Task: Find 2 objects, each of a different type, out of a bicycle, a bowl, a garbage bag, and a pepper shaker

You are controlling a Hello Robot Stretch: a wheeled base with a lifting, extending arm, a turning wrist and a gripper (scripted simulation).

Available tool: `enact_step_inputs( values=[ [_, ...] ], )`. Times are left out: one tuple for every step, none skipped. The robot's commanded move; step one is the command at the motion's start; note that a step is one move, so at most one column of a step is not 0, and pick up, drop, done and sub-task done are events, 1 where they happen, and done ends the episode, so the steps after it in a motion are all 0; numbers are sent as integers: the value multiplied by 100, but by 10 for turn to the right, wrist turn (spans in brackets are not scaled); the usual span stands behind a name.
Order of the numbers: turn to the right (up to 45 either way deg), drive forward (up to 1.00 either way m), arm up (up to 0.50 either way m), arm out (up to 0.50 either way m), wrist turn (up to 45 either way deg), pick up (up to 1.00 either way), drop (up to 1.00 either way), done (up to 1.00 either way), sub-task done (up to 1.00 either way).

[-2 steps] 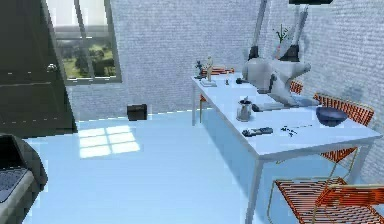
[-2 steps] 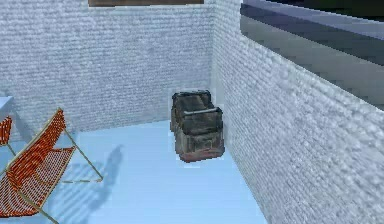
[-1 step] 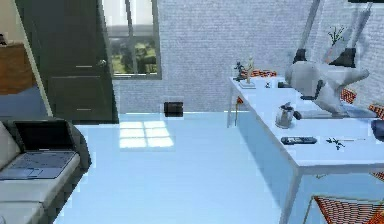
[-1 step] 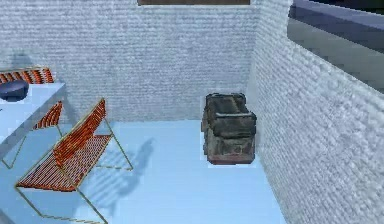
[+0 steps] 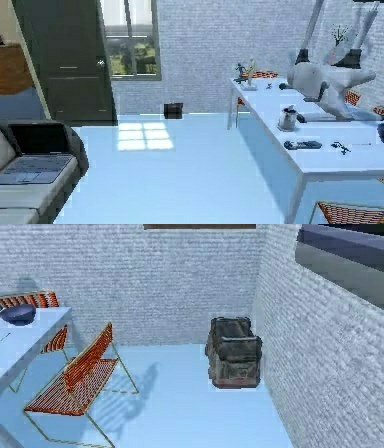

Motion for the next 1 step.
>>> enact_step_inputs(
  values=[
    [450, 0, 0, 0, 0, 0, 0, 0, 0]
  ],
)
